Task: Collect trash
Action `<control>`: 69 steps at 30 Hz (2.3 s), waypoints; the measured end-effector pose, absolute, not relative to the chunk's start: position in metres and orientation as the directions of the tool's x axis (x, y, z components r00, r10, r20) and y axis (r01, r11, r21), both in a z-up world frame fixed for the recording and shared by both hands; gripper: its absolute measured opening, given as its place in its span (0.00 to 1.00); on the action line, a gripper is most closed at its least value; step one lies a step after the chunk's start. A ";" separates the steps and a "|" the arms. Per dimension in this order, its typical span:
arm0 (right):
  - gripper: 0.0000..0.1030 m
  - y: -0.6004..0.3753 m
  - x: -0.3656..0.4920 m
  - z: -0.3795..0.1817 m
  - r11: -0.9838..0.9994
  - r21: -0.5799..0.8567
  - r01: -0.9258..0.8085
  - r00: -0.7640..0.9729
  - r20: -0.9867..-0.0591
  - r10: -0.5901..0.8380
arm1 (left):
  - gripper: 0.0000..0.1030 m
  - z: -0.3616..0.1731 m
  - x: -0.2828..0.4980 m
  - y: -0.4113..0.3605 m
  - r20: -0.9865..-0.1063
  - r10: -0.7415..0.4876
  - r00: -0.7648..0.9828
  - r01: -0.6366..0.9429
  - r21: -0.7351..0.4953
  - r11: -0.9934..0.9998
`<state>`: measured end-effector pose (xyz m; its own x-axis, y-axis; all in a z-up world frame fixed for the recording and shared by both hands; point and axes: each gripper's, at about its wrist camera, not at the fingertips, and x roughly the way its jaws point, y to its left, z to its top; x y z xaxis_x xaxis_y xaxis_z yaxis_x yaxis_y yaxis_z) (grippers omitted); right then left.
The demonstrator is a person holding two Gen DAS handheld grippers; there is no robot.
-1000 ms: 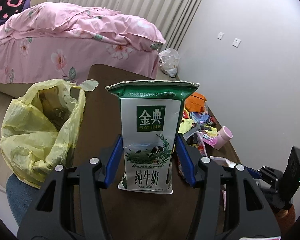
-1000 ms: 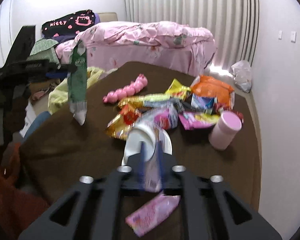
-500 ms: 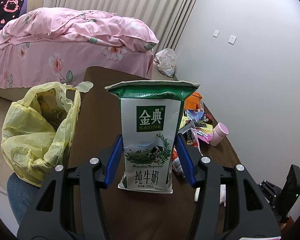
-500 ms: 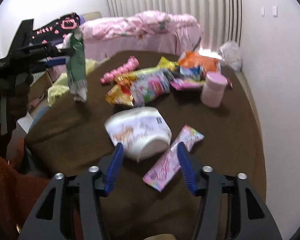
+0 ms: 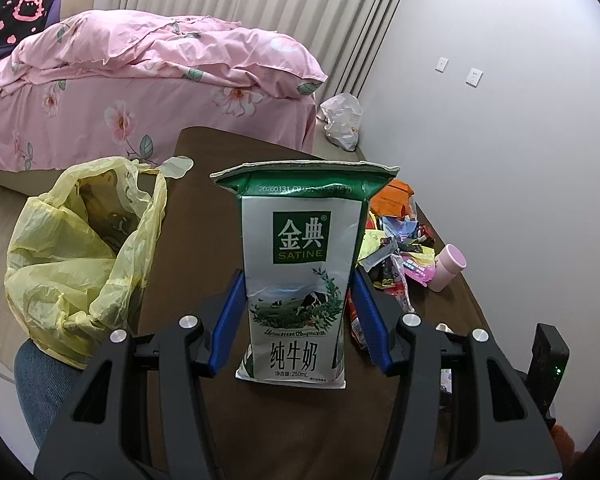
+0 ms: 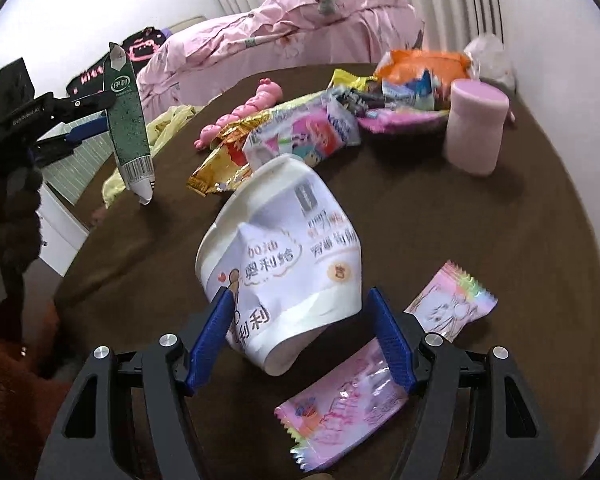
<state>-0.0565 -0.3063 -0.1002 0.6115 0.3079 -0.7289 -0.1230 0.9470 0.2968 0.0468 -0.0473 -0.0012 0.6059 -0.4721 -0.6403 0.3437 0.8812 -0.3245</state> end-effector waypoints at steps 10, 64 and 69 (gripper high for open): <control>0.54 -0.290 -0.063 -0.050 0.982 0.123 -0.143 0.732 -0.655 0.189 | 0.49 0.005 0.044 -0.047 -0.620 -0.480 0.621 0.353 -0.326 0.877; 0.64 -0.011 0.206 -0.058 0.755 -0.074 -0.651 0.570 -0.704 0.423 | 0.74 -0.059 0.127 0.168 -0.645 -0.077 0.760 -0.228 -0.376 0.898; 0.64 -0.033 0.196 -0.046 0.786 -0.056 -0.615 0.583 -0.703 0.406 | 0.84 -0.044 0.122 0.168 -0.623 -0.041 0.782 -0.241 -0.362 0.900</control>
